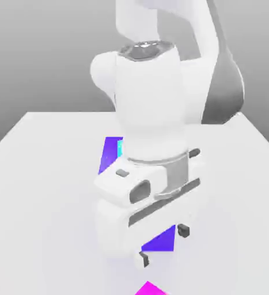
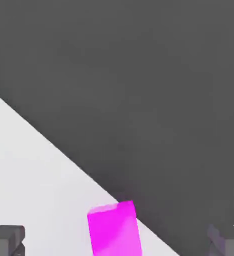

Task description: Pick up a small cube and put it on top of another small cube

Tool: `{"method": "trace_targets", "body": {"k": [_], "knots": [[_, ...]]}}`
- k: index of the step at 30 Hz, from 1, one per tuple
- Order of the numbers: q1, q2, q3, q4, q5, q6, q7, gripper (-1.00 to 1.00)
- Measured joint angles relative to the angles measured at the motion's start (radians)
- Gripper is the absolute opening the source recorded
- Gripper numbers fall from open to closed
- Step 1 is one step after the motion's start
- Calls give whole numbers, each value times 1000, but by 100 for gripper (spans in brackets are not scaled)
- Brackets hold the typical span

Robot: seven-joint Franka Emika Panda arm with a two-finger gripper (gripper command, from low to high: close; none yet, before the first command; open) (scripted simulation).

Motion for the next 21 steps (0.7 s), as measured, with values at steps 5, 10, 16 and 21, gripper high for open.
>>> {"method": "trace_targets", "body": {"k": [5,10,16,21], "knots": [[-4,163,6,10,-45,89,-58,0],[-30,264,37,32,-19,164,-82,-100],[-24,240,29,26,-28,144,-76,-100],[51,127,33,43,-91,16,-41,-100]]}}
